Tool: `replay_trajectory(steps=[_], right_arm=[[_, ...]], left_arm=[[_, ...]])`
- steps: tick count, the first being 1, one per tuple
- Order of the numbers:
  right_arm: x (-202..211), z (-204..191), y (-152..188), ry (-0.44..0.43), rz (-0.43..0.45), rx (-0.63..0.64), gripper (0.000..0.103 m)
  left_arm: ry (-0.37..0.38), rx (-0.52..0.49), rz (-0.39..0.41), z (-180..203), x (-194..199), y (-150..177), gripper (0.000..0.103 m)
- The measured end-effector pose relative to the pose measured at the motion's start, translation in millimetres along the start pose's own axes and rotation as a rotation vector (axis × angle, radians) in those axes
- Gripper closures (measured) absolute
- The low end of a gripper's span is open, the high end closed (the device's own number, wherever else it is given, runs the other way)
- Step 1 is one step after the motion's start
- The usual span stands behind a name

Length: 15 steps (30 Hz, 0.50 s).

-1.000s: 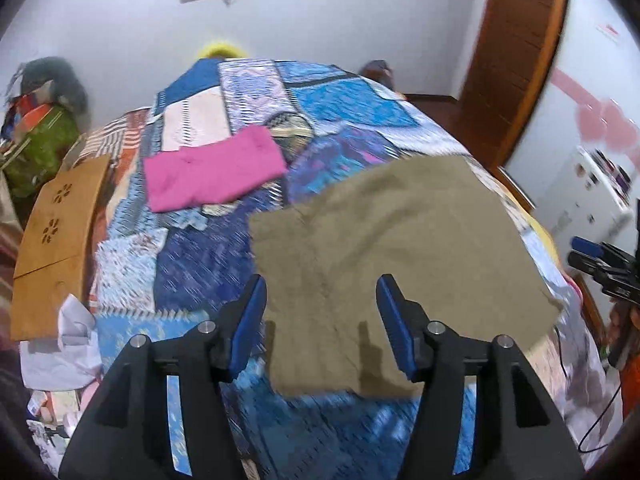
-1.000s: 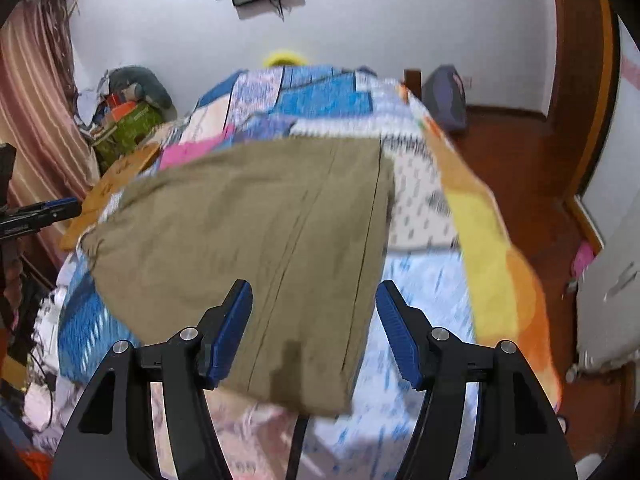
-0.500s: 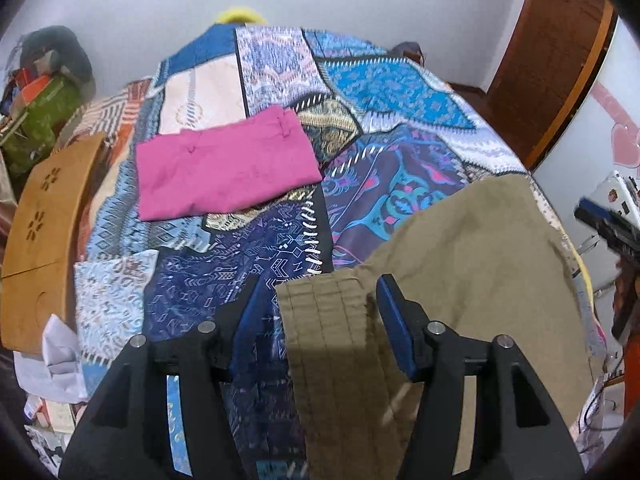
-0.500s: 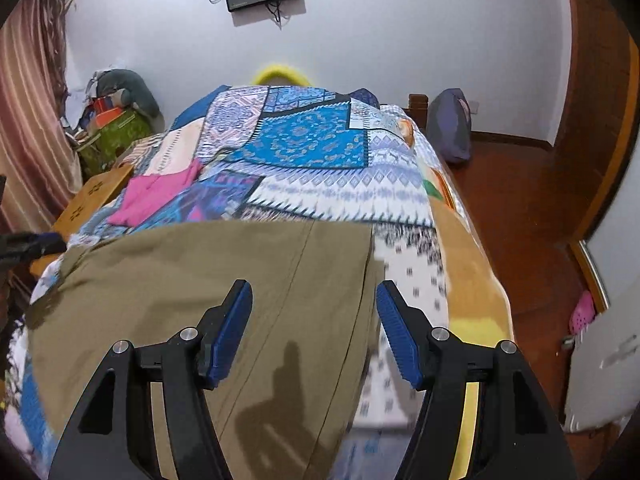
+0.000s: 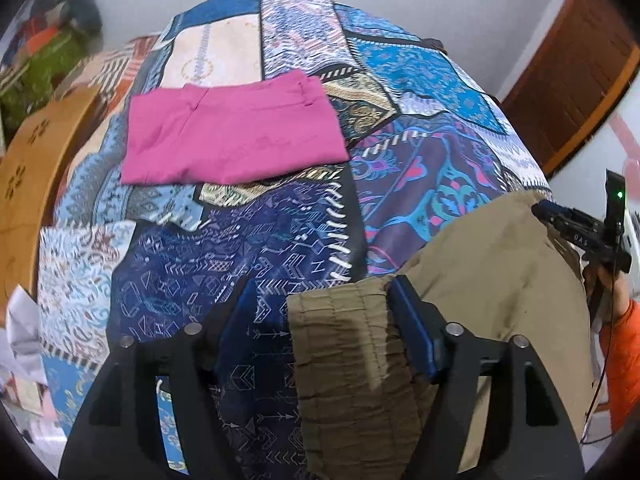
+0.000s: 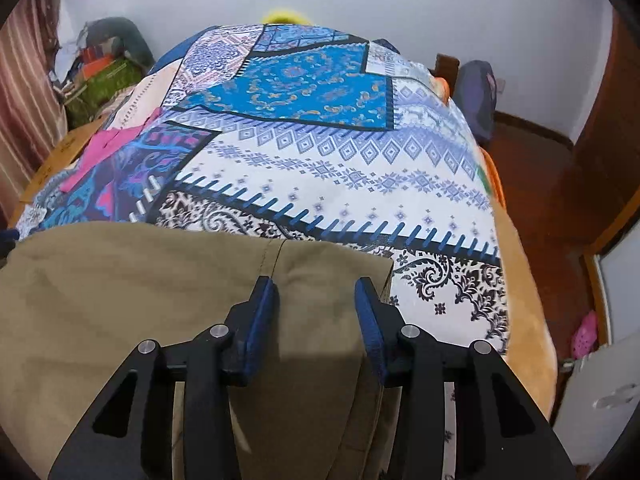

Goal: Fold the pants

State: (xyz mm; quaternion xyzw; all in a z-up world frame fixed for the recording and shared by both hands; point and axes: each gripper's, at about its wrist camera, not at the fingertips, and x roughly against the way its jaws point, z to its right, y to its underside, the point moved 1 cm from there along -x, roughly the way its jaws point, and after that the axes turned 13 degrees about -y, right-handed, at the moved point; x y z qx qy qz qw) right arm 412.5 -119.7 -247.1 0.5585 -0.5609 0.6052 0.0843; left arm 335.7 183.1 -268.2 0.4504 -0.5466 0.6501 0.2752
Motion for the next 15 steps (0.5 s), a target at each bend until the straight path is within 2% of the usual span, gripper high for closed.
replay_trajectory(steps=[2,8,11,15], right_arm=[[0.8,0.5,0.5,-0.001,-0.003,-0.014,0.066],[5.4,-4.7,-4.9,0.044,-0.045,-0.003,0.065],[21.0,-16.1,-7.3,0.077,-0.037,0.035,0.062],[58.4,-35.0,-8.7,0.067,0.017,0.060,0.062]], left_arm=[[-0.009,0.015,-0.001,-1.3,-3.5,1.8,0.025],[-0.040,-0.002,0.012,1.9,2.1,-0.1,0.025],[-0.089,-0.046,0.056,6.7,21.8,-0.8,0.026],[-0.126,-0.104,0.133,10.7,60.7,0.1,0.026]])
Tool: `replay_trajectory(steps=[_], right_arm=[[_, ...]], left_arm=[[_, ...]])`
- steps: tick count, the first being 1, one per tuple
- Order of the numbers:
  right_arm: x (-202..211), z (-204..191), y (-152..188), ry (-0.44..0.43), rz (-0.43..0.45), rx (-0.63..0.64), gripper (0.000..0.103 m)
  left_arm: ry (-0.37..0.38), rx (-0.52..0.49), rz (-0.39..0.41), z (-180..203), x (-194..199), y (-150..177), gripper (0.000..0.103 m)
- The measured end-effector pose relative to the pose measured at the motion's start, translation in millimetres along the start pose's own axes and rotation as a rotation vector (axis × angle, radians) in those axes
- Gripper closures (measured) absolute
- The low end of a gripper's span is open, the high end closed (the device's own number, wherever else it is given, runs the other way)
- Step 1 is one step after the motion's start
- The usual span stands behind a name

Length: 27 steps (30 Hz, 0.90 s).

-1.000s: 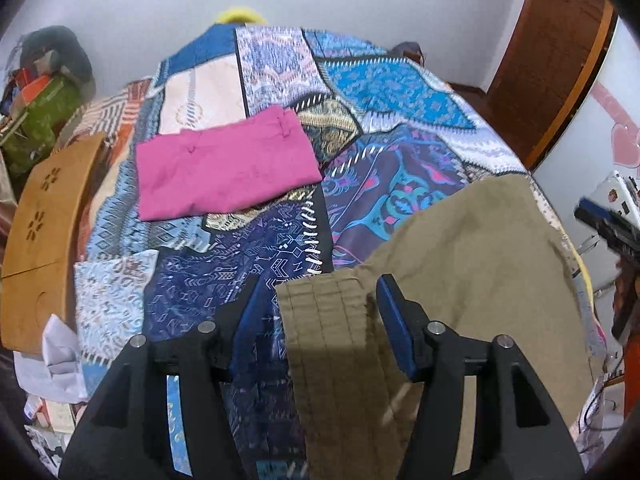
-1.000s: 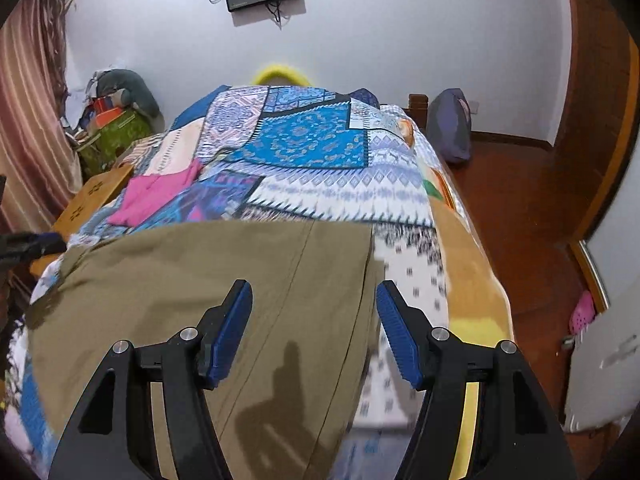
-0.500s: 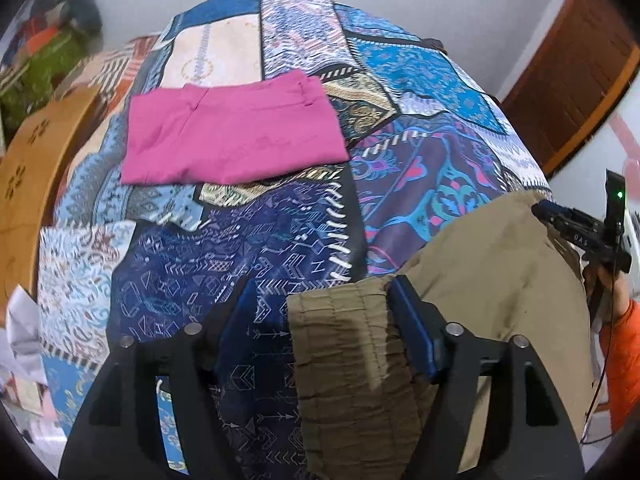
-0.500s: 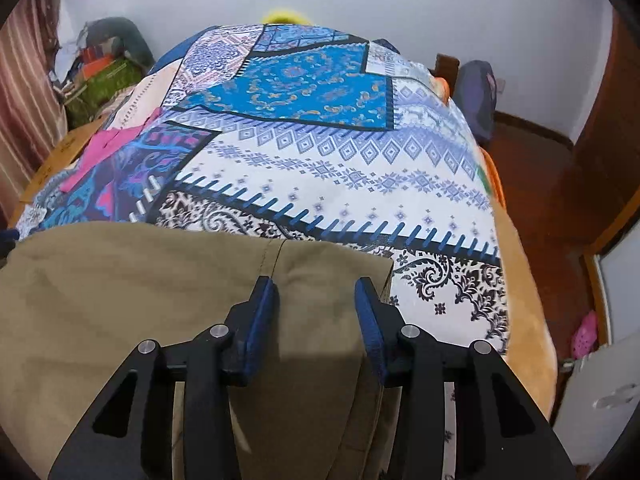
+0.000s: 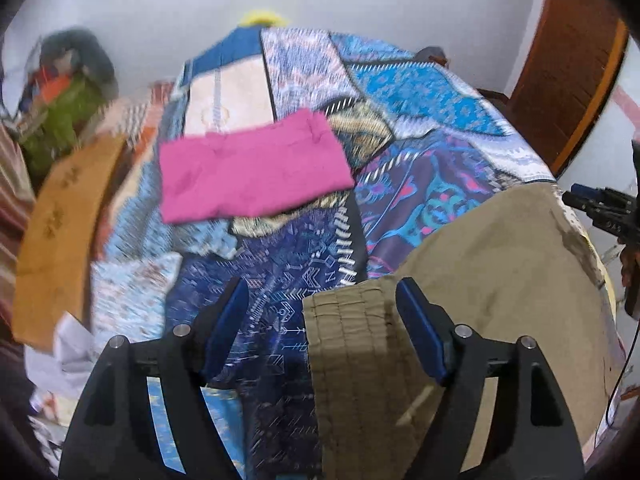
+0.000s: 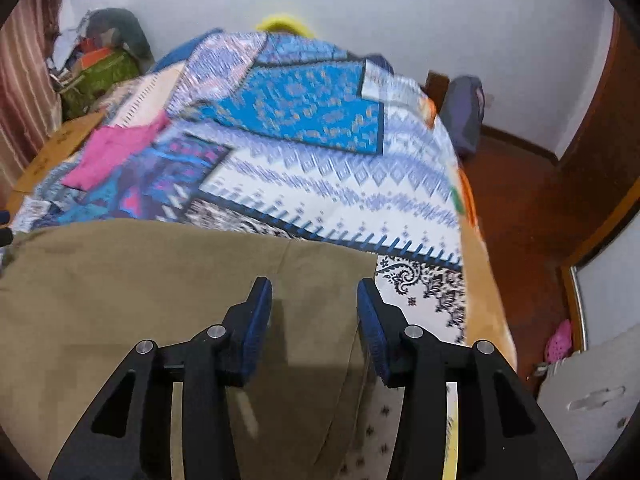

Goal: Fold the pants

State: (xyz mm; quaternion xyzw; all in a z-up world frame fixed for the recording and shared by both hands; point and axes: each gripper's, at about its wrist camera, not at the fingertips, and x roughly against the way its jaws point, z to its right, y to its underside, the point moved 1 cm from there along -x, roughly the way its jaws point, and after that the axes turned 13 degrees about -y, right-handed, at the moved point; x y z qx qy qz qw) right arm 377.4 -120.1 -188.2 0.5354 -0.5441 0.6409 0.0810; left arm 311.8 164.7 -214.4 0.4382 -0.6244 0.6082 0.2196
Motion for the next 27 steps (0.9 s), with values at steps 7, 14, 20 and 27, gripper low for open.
replay_trajectory(steps=[7,14,20,27], right_arm=[[78.0,-49.2,-0.2,-0.039,0.166,0.047,0.062],[143.2,-102.5,9.9,-0.115,0.319,0.083,0.060],[163.1,-135.5,29.4,-0.159,0.386,0.090,0.055],[140.9,-156.3,56.5,-0.193,0.361,0.066,0.046]], left_arm=[[0.026,0.005,0.146,-5.4,86.1,2.3,0.026],[0.045,0.036,0.261,-6.0,159.0,30.1,0.017],[0.108,0.076,0.267,-6.5,181.6,60.1,0.008],[0.207,0.086,0.116,0.8,154.3,100.4,0.008]])
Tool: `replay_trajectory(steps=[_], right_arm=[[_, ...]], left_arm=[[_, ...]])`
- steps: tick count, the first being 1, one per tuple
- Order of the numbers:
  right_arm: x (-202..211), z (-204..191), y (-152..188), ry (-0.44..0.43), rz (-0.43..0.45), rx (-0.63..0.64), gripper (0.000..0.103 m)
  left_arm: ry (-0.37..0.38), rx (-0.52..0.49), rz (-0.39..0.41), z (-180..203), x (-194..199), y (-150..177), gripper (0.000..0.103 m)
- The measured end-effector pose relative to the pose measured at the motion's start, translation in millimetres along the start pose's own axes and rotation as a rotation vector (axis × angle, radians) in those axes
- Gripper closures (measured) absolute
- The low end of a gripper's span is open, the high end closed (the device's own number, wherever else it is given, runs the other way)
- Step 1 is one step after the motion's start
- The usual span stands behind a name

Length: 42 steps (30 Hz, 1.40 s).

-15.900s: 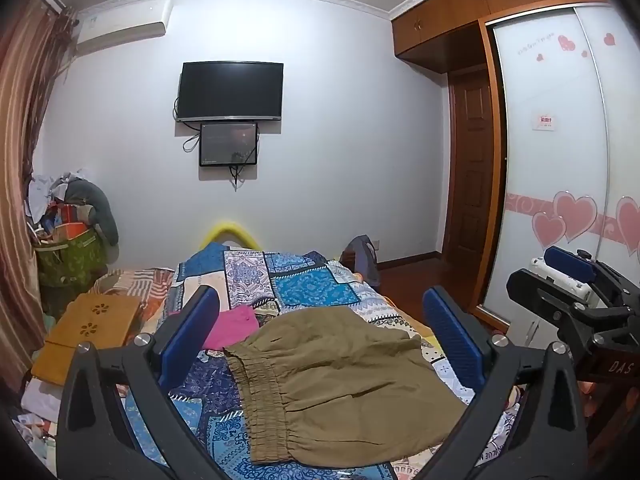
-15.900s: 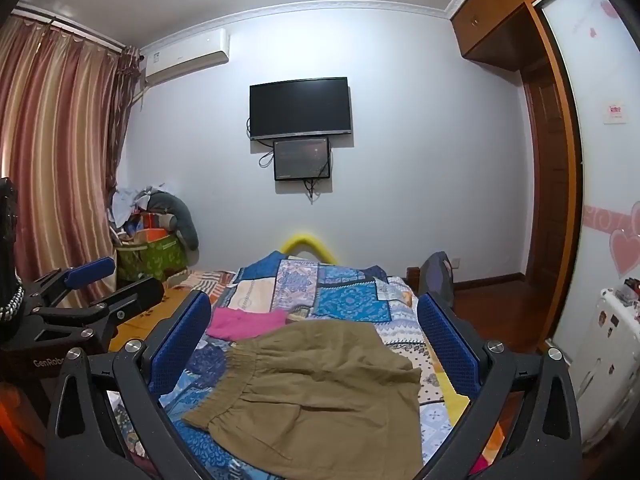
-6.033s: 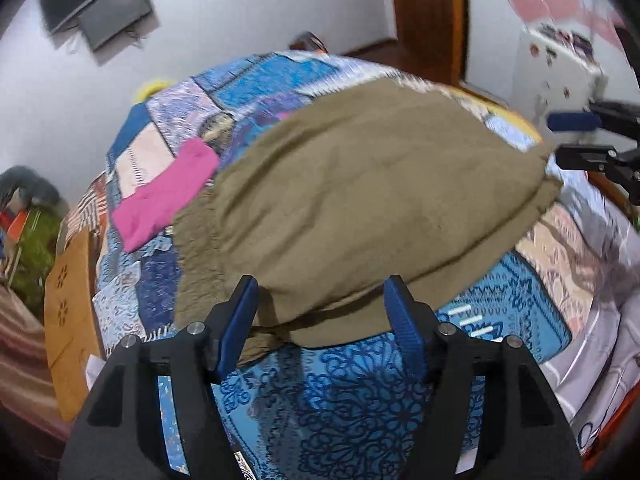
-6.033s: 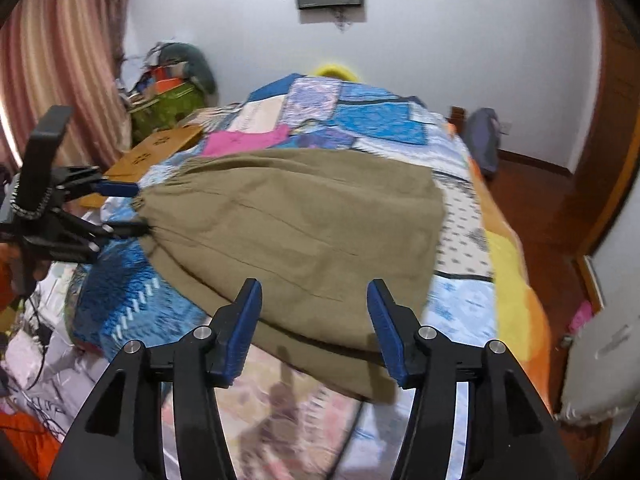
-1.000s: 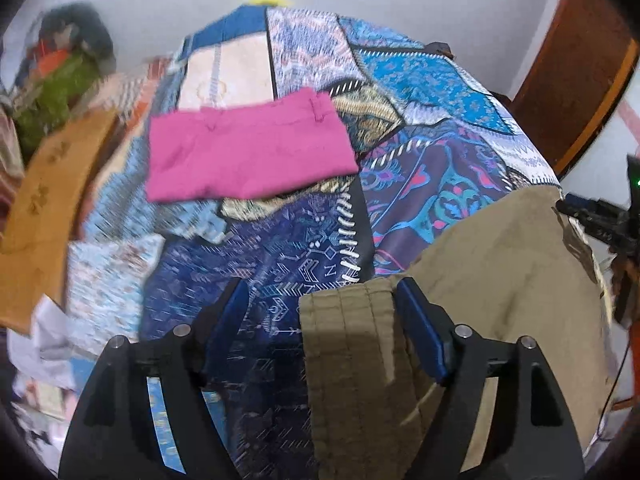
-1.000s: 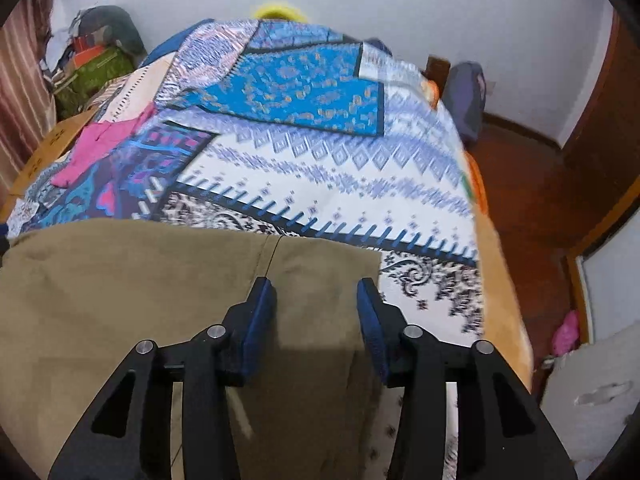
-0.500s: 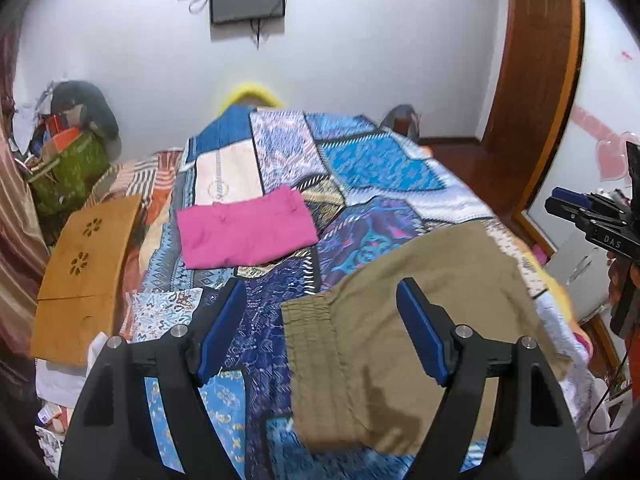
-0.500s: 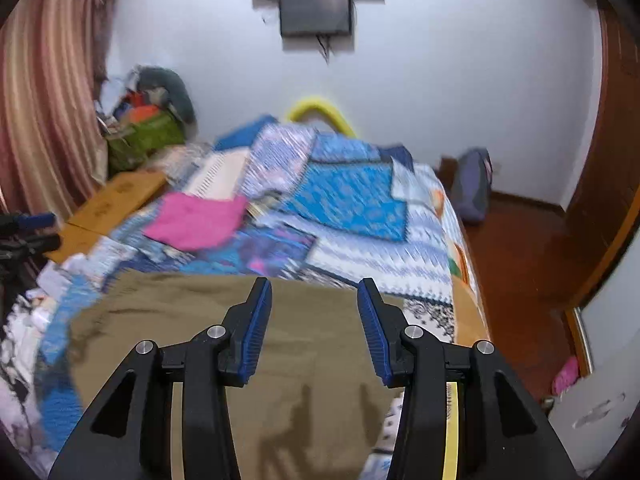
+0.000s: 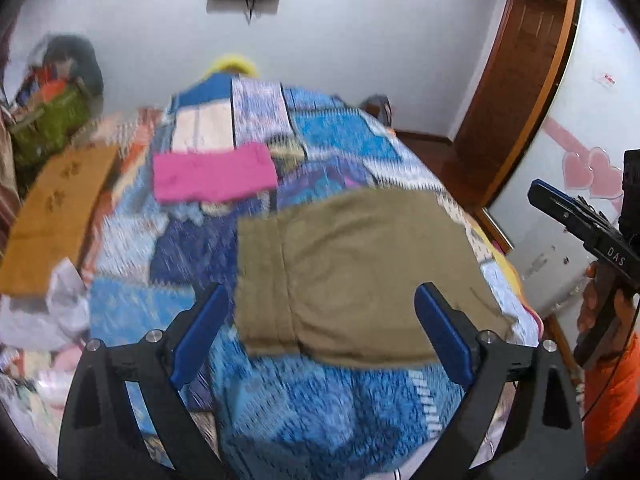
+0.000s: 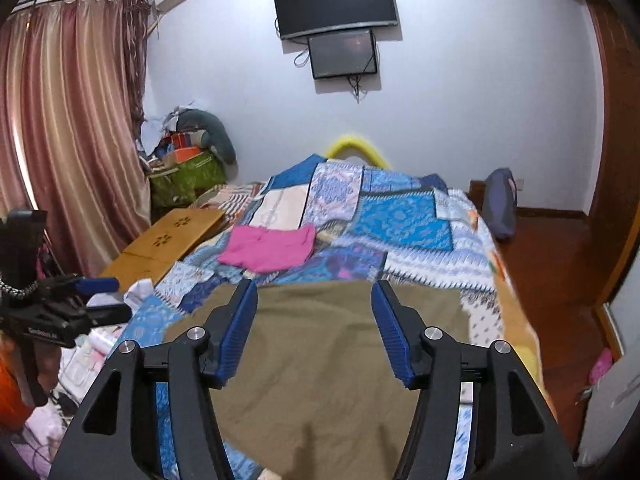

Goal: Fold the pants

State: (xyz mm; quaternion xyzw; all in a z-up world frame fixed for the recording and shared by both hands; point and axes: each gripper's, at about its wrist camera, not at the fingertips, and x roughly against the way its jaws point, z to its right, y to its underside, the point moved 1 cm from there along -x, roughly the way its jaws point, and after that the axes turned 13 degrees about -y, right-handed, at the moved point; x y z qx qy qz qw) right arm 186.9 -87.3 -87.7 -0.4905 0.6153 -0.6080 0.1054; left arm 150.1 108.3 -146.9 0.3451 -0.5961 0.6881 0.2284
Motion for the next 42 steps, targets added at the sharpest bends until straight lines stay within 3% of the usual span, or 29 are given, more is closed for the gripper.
replay_trajectory(steps=[11,15,19,25,31,35,37,39,42], right_arm=[[-45.1,10.2,69.2,0.074,-0.190,-0.032,0.045],[-54.2,20.1,88.4,0.076,-0.235,-0.069,0.045],[-64.2,28.8,107.2,0.071,-0.294,-0.104,0.045],[-58.3,31.3,117.8,0.033,-0.269,-0.136,0.044],[-57.3,31.5,120.1,0.016,-0.270,-0.134,0.043],[-60.3,34.1,118.9,0.008,-0.274,-0.136,0.040],[-60.7,34.4,118.2,0.008,-0.280,-0.134,0.039],[-61.5,35.4,117.1,0.007,-0.288,-0.136,0.038],[-62.7,36.6,114.8,0.005,-0.311,-0.139,0.036]], left_arm=[[0.138,0.118,-0.262,-3.7,-57.1,56.7,0.008],[0.162,0.150,-0.313,-2.2,-73.2,66.3,0.008],[0.191,0.191,-0.302,-1.3,-78.6,61.6,0.008],[0.260,0.294,-0.303,-2.0,-92.9,52.6,0.001],[0.303,0.382,-0.295,-15.8,-110.7,37.2,0.001],[0.278,0.398,-0.296,-21.7,-122.9,25.4,0.001],[0.224,0.392,-0.285,-22.1,-125.2,19.3,0.013],[0.156,0.356,-0.276,-19.7,-127.0,15.1,0.040],[0.051,0.255,-0.231,-11.2,-122.3,12.0,0.056]])
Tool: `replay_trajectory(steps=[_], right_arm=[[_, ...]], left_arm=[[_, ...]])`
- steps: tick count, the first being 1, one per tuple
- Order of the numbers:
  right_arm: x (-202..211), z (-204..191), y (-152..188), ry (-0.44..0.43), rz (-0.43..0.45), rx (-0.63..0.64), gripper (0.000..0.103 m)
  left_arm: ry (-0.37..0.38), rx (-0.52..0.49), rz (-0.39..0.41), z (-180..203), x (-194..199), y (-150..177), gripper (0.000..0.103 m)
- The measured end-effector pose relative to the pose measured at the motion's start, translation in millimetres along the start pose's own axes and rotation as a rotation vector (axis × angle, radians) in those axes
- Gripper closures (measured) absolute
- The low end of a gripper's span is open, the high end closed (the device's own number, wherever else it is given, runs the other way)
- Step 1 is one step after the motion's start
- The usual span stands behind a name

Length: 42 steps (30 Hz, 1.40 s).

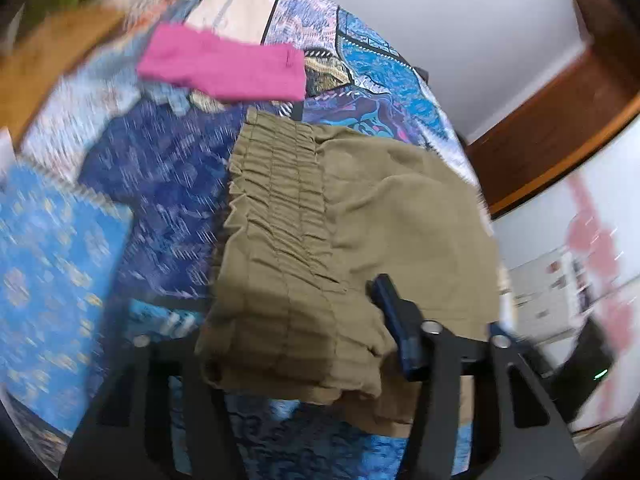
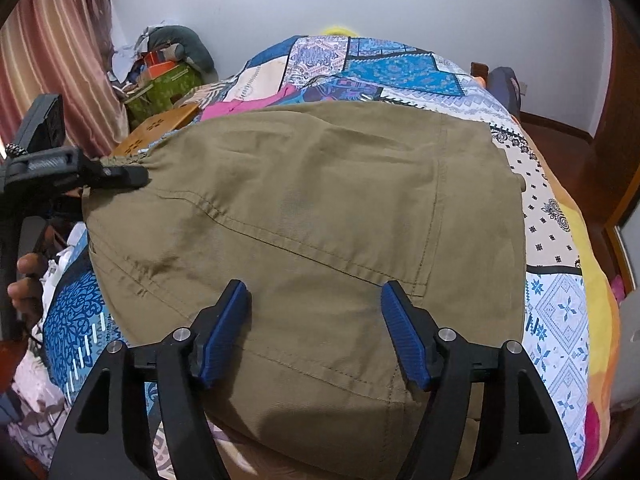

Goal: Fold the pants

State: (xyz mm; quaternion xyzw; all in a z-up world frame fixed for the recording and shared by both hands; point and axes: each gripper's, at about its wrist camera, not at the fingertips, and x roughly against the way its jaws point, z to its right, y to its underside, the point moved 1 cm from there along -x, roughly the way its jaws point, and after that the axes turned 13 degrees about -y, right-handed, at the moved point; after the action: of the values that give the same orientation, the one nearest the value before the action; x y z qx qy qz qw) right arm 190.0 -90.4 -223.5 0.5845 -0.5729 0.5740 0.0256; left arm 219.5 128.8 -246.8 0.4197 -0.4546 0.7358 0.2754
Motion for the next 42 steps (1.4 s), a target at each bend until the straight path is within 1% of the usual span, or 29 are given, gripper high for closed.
replay_trajectory(steps=[3,5,8,11,14,17,20,22,24,26,29,32,34,36,38,42], right_arm=[[0.2,1.1,-6.5,-0.006,-0.039,-0.010,0.035],[1.8,1.4,-12.1,-0.020,-0.044,-0.038,0.035],[6.8,-4.3,-25.3,-0.079,0.002,-0.068,0.035],[3.3,-19.7,-39.6,-0.084,0.027,-0.033,0.035],[-8.1,-38.8,-48.9,-0.111,0.020,0.007,0.035],[-25.3,-55.7,-48.2,-0.134,-0.024,0.043,0.035],[-43.4,-67.4,-40.9,-0.153,-0.078,0.058,0.035],[-46.8,-72.1,-37.2,-0.158,-0.093,0.075,0.035],[-42.3,-72.2,-37.7,-0.148,-0.089,0.085,0.035],[-30.7,-66.6,-37.6,-0.143,-0.075,0.074,0.035],[-7.1,-52.3,-32.2,-0.109,-0.035,0.050,0.035],[18.1,-26.6,-23.8,-0.061,0.006,0.001,0.035],[31.6,-6.1,-15.9,-0.013,0.020,-0.037,0.035],[43.6,16.3,-5.1,0.051,0.021,-0.068,0.035],[52.8,33.6,6.0,0.097,0.009,-0.093,0.035],[64.9,58.8,29.6,0.136,-0.006,-0.154,0.035]], left_arm=[[-0.073,-0.077,0.070,10.7,10.2,3.2,0.063],[-0.115,-0.127,0.118,17.5,18.7,4.8,0.066],[-0.171,-0.202,0.190,27.0,32.9,9.4,0.068],[-0.228,-0.277,0.263,36.8,49.8,15.8,0.068],[-0.259,-0.321,0.317,41.7,65.8,21.3,0.068],[-0.266,-0.335,0.349,42.2,78.8,22.8,0.069],[-0.273,-0.330,0.366,42.8,86.6,20.9,0.071],[-0.282,-0.329,0.373,47.2,88.8,21.0,0.071],[-0.280,-0.328,0.380,51.4,91.8,19.1,0.072],[-0.261,-0.327,0.394,56.0,98.0,16.1,0.072],[-0.246,-0.343,0.413,67.7,105.3,15.0,0.073],[-0.234,-0.372,0.437,84.2,111.6,15.6,0.073],[-0.226,-0.391,0.446,95.5,114.2,16.3,0.074],[-0.213,-0.416,0.458,107.9,117.5,17.6,0.074],[-0.199,-0.445,0.467,120.8,120.5,19.5,0.075],[-0.175,-0.481,0.464,141.8,121.2,21.4,0.076]])
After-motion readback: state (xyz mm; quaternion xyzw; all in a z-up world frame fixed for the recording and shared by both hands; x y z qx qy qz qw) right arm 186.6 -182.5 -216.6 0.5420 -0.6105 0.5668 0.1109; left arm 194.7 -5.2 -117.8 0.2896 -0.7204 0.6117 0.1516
